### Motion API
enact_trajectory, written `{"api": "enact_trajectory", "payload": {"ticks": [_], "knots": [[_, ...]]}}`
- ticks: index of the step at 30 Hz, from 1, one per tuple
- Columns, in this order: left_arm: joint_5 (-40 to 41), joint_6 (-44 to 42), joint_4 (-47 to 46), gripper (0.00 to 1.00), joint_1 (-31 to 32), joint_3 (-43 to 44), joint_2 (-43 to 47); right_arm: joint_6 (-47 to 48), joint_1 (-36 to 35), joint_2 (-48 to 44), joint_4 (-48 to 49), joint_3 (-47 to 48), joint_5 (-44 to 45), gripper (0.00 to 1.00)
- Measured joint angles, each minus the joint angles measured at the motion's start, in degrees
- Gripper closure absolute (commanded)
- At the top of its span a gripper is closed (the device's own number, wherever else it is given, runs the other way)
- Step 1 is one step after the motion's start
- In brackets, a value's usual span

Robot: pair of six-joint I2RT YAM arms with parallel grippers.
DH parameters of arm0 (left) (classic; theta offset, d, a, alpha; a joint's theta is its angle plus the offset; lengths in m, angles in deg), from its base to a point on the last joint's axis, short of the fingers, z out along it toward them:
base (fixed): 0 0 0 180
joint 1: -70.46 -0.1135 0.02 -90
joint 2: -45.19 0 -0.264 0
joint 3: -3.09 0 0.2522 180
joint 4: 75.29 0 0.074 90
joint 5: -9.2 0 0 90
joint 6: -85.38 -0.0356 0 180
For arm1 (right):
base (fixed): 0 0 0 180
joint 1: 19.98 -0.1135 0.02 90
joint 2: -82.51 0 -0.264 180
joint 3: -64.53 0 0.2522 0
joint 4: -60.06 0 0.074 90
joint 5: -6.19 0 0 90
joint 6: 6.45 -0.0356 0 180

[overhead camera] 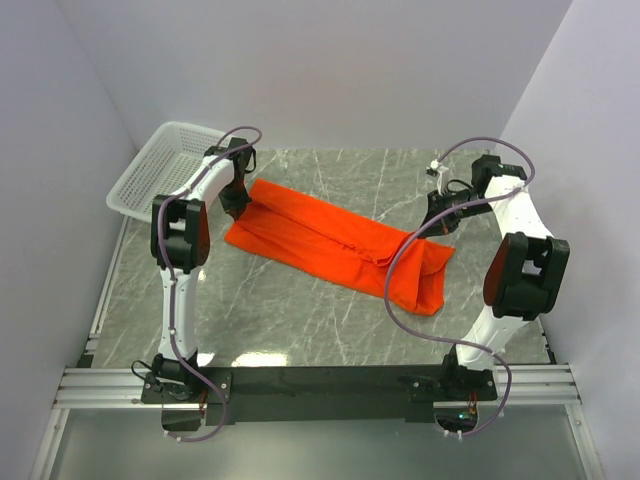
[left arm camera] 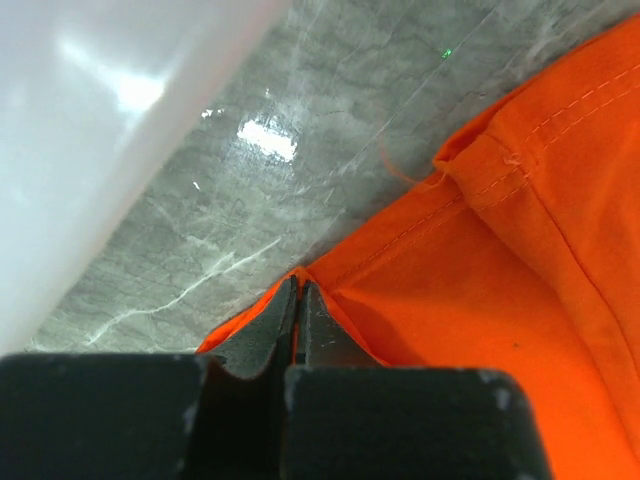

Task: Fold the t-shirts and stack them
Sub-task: Fold the tshirt

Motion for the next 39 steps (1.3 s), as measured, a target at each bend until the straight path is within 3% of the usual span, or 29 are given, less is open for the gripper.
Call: {"api": "enact_trajectory", "payload": {"ticks": [21, 39], "knots": [[1.07, -0.44, -0.7, 0.99, 0.04, 0.07, -0.02, -7.78, -0.02, 10.82, 3.96, 11.5, 4.52, 1.0], [1.07, -0.57, -1.42, 0.99, 0.11, 0.07, -0.76, -12.9, -2.47, 15.45, 8.04, 11.26, 11.98, 0.97]]}}
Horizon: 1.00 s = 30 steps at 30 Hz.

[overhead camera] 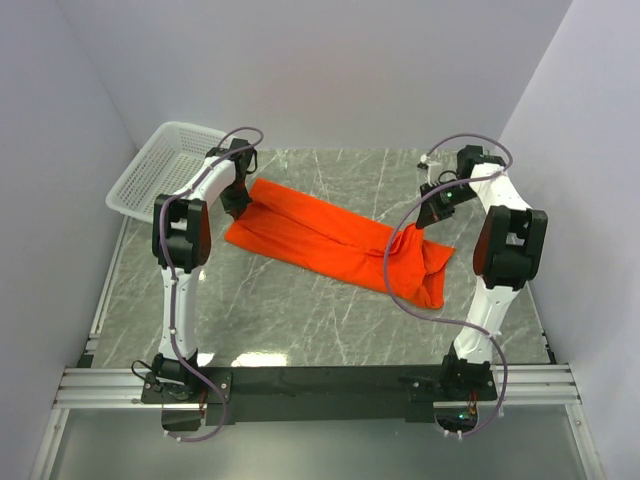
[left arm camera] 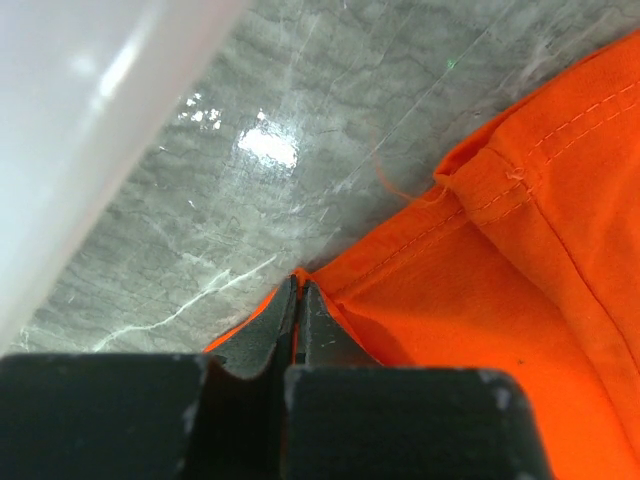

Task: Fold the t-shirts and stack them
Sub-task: Fold the tshirt

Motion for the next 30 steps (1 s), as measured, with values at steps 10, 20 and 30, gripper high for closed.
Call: {"api": "enact_trajectory", "payload": {"ticks": [10, 20, 30], "knots": [[0.0, 0.02, -0.07, 0.99, 0.0, -0.02, 0.0, -3.63, -0.79, 4.76, 3.48, -0.46, 5.03, 0.81], [0.0, 0.02, -0.09, 0.99, 0.0, -0.07, 0.0, -8.48, -1.14, 3.98, 9.62, -2.71, 12.31, 0.53], [-0.02, -0.39, -0.98, 0.99, 0.0, -0.81, 0.02, 2.03, -1.05, -20.2, 5.49, -14.58, 6.45, 0.48]]}}
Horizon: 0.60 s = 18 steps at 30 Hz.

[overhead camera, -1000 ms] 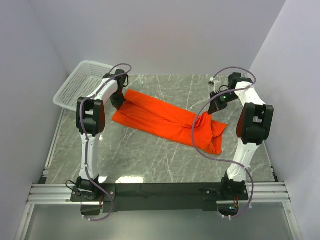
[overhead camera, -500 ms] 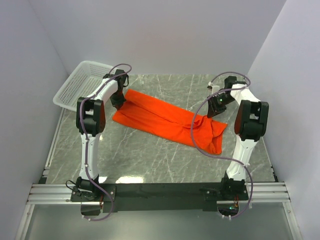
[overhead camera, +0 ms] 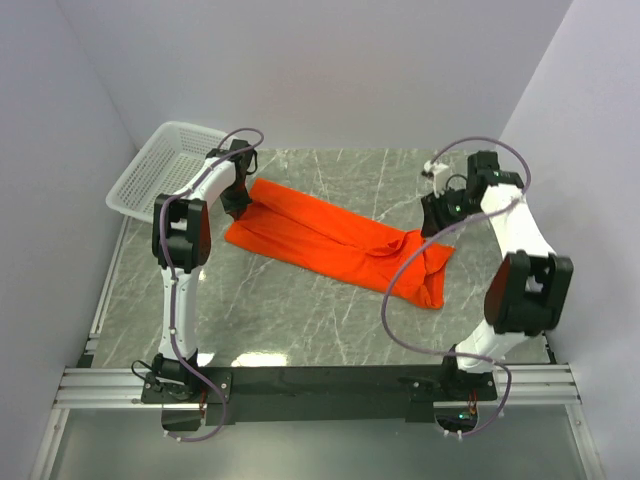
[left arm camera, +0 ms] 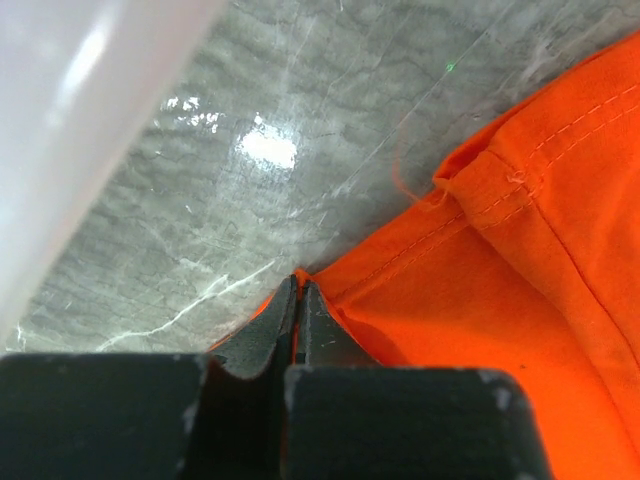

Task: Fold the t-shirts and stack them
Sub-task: Fold the tshirt

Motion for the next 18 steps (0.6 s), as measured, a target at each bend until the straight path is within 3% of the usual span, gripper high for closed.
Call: {"api": "enact_trajectory", "payload": {"ticks": [4, 9, 15, 18], "knots": [[-0.04, -0.02, -0.46, 0.99, 0.0, -0.39, 0.2, 9.92, 0.0, -9.97, -5.99, -12.26, -2.25, 0.46], [-0.24, -0.15, -0.74, 0.99, 0.0, -0.66, 0.42, 15.89, 0.0, -18.27, -9.75, -26.38, 1.16, 0.44], [-0.63, -0.44, -1.55, 0.99, -0.02, -1.6, 1.07, 16.46, -0.02, -23.04, -7.15, -33.03, 5.03, 0.44], [-0.74, -0.44, -1.9, 0.91, -0.02, -2.23, 1.42, 15.54, -0.2, -21.62, -4.39, -33.66, 5.86, 0.44]]}}
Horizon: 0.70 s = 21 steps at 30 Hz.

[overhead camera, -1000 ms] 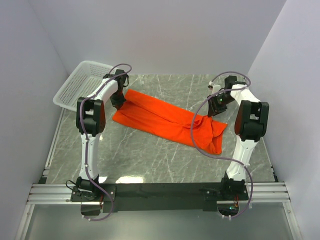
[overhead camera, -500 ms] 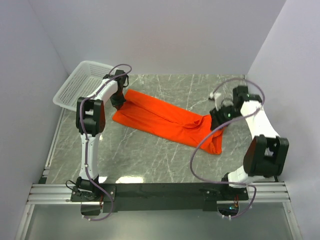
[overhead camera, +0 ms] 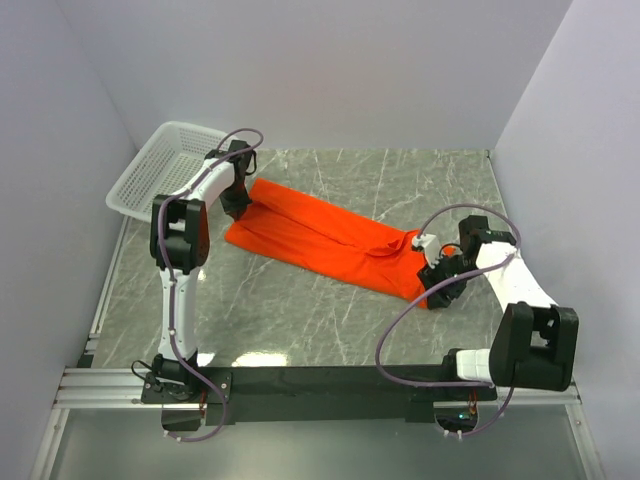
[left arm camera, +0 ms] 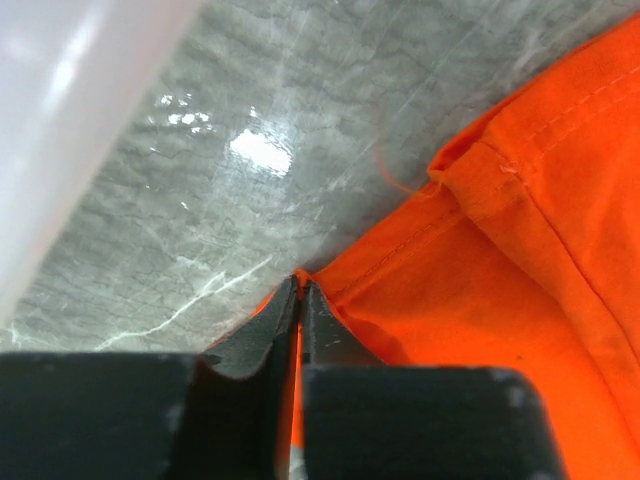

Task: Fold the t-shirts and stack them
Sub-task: Fold the tshirt

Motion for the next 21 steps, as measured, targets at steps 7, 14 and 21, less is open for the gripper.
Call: {"api": "enact_trajectory", "payload": {"ticks": [7, 14, 21], "knots": [[-2.36, -0.11, -1.03, 0.59, 0.02, -2.4, 3.63, -2.16, -0.46, 3.28, 5.01, 0.0, 0.11, 0.45], [-4.96, -0.26, -2.29, 0.52, 0.0, -2.43, 10.56, -2.78, -0.46, 3.52, 6.21, 0.0, 0.07, 0.46], [-10.14, -1.51, -7.74, 0.48, 0.02, -14.99, 22.69, -3.37, -0.5, 4.35, 6.75, 0.0, -0.52, 0.48]]}}
